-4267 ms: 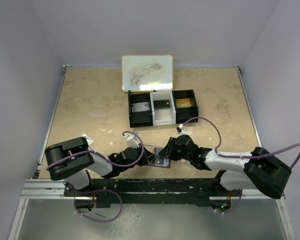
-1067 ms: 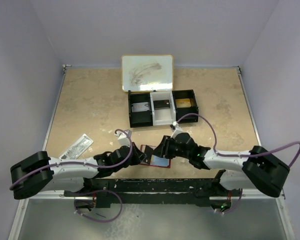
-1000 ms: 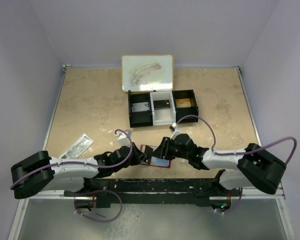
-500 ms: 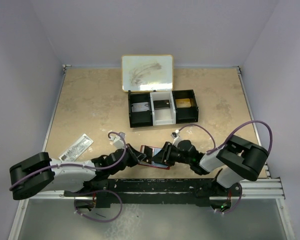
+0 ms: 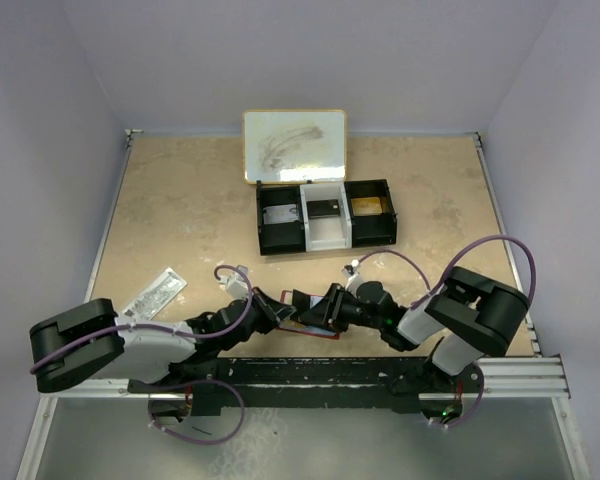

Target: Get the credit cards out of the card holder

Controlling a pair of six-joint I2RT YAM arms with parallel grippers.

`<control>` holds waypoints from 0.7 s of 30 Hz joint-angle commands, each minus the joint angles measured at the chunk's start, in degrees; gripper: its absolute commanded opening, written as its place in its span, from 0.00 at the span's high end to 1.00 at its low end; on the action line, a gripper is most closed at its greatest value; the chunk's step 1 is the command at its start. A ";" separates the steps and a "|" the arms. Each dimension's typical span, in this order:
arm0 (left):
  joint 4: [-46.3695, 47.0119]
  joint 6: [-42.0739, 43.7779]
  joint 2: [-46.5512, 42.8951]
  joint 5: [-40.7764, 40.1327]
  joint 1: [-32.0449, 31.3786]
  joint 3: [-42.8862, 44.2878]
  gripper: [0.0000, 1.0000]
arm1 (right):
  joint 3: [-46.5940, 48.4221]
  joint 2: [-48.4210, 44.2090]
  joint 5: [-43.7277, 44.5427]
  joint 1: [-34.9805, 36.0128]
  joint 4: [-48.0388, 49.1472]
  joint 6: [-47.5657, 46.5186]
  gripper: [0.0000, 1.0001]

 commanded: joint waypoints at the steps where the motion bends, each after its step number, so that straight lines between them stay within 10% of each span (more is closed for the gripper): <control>1: 5.92 -2.08 1.59 -0.11 0.07 -0.84 1.00 | -1.18 0.45 -1.06 0.19 4.28 1.30 0.58; 21: 9.88 -1.59 8.31 3.79 -0.54 -1.31 1.00 | -2.11 0.93 1.30 -0.05 7.62 4.30 0.63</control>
